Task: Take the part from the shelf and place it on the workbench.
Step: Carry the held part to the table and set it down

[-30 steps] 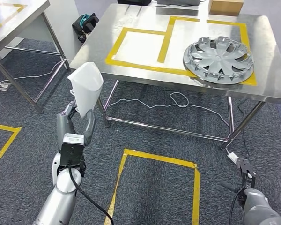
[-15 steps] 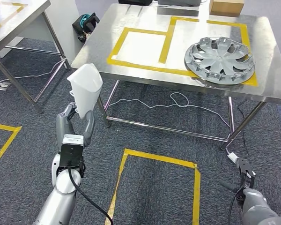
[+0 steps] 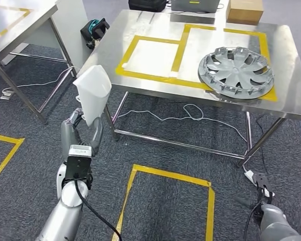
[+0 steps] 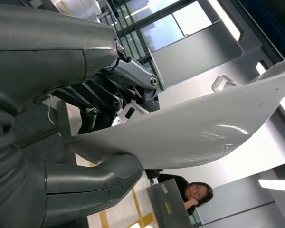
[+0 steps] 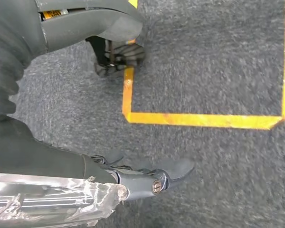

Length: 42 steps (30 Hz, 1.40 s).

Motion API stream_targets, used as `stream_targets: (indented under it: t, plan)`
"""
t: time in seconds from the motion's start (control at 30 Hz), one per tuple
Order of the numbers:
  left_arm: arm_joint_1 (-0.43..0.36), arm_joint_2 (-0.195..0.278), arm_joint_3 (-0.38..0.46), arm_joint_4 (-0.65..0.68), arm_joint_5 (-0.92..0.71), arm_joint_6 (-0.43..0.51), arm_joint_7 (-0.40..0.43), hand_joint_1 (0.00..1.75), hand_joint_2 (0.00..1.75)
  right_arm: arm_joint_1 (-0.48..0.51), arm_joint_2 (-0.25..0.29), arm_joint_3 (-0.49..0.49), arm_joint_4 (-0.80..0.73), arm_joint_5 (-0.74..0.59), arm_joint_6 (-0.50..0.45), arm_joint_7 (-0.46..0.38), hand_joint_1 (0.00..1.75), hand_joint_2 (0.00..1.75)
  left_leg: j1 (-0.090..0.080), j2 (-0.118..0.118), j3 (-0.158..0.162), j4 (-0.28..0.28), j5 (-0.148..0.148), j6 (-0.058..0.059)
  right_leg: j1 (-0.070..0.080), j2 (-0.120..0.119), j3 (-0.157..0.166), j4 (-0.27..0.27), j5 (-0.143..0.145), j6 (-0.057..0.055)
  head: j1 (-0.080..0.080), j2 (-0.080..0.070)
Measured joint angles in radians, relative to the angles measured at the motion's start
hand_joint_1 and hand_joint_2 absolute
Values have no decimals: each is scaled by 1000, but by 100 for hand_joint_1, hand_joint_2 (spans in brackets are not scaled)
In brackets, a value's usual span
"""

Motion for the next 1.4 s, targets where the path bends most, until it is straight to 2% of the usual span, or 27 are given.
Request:
stream_targets:
  t: [0.03,0.07,0.1,0.17,0.2,0.23,0.3,0.33,0.4,0.47,0.5,0.57,0.6,0.63,0.67,0.73,0.77,0.8,0.87,0.9,0.93,0.97,1.07,1.1,1.2,1.27,1.4]
  plan:
    - [0,0,0,0,0,0,0,175,175,1,2,0,1,-2,0,2,0,175,8,0,5,13,-14,-14,-6,4,24,-55,22,15,2,0]
    - [-1,0,0,0,0,0,0,175,175,1,3,0,0,-3,1,4,0,175,13,-1,5,29,-28,-27,-9,7,40,-94,26,16,7,0]
    - [-1,0,0,0,0,-1,0,175,175,2,5,-1,1,-4,1,6,0,175,16,-1,2,42,-42,-38,-10,12,47,-105,20,9,8,0]
    - [-1,0,0,0,0,-2,0,175,175,6,6,-1,0,-4,1,8,0,175,16,-1,-4,58,-55,-52,-7,17,44,-81,-6,-27,6,0]
    - [-1,0,0,-1,0,-2,0,175,175,8,6,-2,0,-4,1,9,0,175,16,2,-13,73,-48,-58,-8,18,46,-72,-9,-38,1,0]
    - [-2,0,0,-1,0,-2,0,175,175,9,6,-2,0,-4,1,9,0,175,15,10,-33,107,-31,-63,-8,18,51,-68,-19,-46,-2,0]
    - [-4,0,0,-2,0,-2,0,175,175,15,6,-2,0,-4,1,9,0,175,14,32,-115,224,-7,-71,-6,19,74,-76,-36,-57,-7,0]
    - [-3,1,0,-2,0,-2,0,175,175,20,6,-2,0,-4,1,9,0,175,12,40,-163,286,-19,-72,-5,18,93,-85,-44,-60,-8,0]
    - [-1,3,0,-2,0,-2,0,175,175,31,6,-2,0,-4,1,11,0,175,5,45,-238,349,-83,-61,0,18,137,-109,-59,-65,-9,0]
    - [-1,5,0,-1,0,-2,0,175,175,36,6,-2,0,-5,1,13,0,175,-13,44,-269,315,-117,-31,6,22,188,-138,-74,-67,-11,0]
    - [-1,5,0,-1,0,-2,0,175,175,37,7,-2,0,-5,2,14,0,175,-27,41,-272,263,-86,-9,10,24,214,-152,-82,-67,-13,0]
    - [1,6,0,0,1,-2,0,175,175,40,14,-2,1,-5,4,15,0,175,-62,30,-264,108,91,39,19,29,256,-174,-103,-64,-17,0]
    - [2,7,0,0,2,-2,0,175,175,42,17,-2,2,-6,5,16,0,175,-76,26,-256,42,178,54,27,31,269,-179,-119,-62,-19,0]
    - [4,8,1,0,3,-2,1,175,175,42,21,-2,2,-6,5,17,0,175,-85,23,-250,2,231,56,33,33,280,-182,-137,-64,-19,0]
    - [4,9,1,0,5,-2,2,175,175,39,22,-3,2,-5,6,18,0,175,-87,23,-245,-11,240,52,41,35,291,-186,-155,-65,-19,0]
    - [1,7,2,-2,6,-2,4,175,175,24,20,-3,0,-5,8,17,0,175,-81,23,-236,7,204,43,45,30,312,-189,-186,-70,-18,0]
    - [-1,6,2,-3,6,-2,4,175,175,15,19,-3,-1,-4,8,17,0,175,-79,23,-229,10,191,47,47,23,309,-166,-208,-71,-18,0]
    - [-2,5,2,-3,6,-2,4,175,175,9,18,-3,-2,-4,8,17,0,175,-78,23,-219,9,180,52,51,15,292,-118,-240,-73,-17,0]
    - [4,7,2,-2,7,-2,5,175,175,7,18,-3,-3,-5,6,18,0,175,-80,22,-200,9,162,60,62,5,217,27,-310,-82,-15,0]
    - [8,9,3,-2,8,-2,6,175,175,11,18,-3,-3,-5,7,19,0,175,-81,20,-189,9,153,62,66,3,179,87,-325,-87,-15,0]
    - [13,11,4,-1,9,-2,8,175,175,16,18,-3,-3,-5,7,20,0,175,-83,18,-178,10,145,64,70,3,152,113,-315,-91,-16,0]
    - [16,13,5,0,9,-2,8,175,175,21,18,-3,-3,-5,8,20,0,175,-84,16,-168,10,137,65,72,4,139,100,-276,-92,-16,0]
    - [17,14,6,0,9,-2,9,175,175,28,18,-3,-3,-5,8,20,0,175,-88,11,-149,13,124,63,71,4,150,-74,-103,-86,-16,0]
    - [18,14,6,0,9,-2,9,175,175,30,18,-3,-3,-5,8,21,0,175,-90,10,-150,16,123,62,70,5,157,-117,-73,-83,-16,0]
    - [18,14,7,0,10,-1,10,175,175,32,19,-3,-2,-5,9,22,0,175,-94,7,-158,26,122,59,67,8,164,-142,-61,-84,-16,0]
    - [15,13,7,-1,10,-1,10,175,175,26,20,-3,-3,-5,11,23,0,175,-94,10,-170,50,105,43,60,9,167,-144,-59,-88,-18,0]
    - [8,13,7,-2,11,-5,10,175,175,14,18,-3,-5,-6,19,34,0,175,-62,30,-280,288,1,0,52,8,180,-145,-62,-99,-27,0]
